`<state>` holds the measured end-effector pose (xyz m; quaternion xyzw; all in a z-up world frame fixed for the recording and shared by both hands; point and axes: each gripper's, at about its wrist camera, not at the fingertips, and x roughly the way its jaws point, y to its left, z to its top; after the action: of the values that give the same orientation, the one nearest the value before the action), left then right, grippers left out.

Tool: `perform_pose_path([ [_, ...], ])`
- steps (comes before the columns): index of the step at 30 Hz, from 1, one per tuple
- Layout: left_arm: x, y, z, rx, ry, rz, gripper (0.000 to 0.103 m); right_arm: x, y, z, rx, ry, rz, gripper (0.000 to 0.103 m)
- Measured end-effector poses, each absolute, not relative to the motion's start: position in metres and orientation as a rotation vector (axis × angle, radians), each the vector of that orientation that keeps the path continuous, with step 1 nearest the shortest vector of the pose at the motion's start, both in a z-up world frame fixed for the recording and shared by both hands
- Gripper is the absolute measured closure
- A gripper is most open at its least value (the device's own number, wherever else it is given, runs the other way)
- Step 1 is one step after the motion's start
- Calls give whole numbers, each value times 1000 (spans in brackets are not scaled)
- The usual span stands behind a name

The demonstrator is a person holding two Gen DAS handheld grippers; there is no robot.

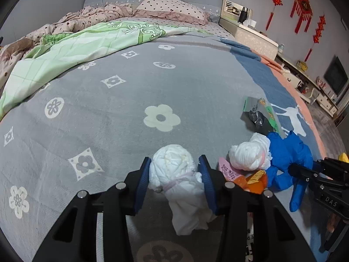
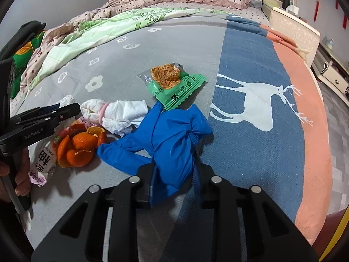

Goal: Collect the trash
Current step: 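Grasp the white tissue bundle with the left tool while the right tool grasps the blue glove, then carry the white tissue bundle and blue glove over the bin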

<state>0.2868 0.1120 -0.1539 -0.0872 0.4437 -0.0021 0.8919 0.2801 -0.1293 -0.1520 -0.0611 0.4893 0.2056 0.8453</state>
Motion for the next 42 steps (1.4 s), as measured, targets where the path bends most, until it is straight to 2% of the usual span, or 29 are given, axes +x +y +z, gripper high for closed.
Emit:
perform_pose_path([
  [20, 269, 123, -119, -206, 858, 25, 63, 248, -167, -101, -36, 934, 419, 82],
  [42, 228, 84, -24, -156, 708, -30, 63, 190, -233, -14, 9, 766, 349, 83],
])
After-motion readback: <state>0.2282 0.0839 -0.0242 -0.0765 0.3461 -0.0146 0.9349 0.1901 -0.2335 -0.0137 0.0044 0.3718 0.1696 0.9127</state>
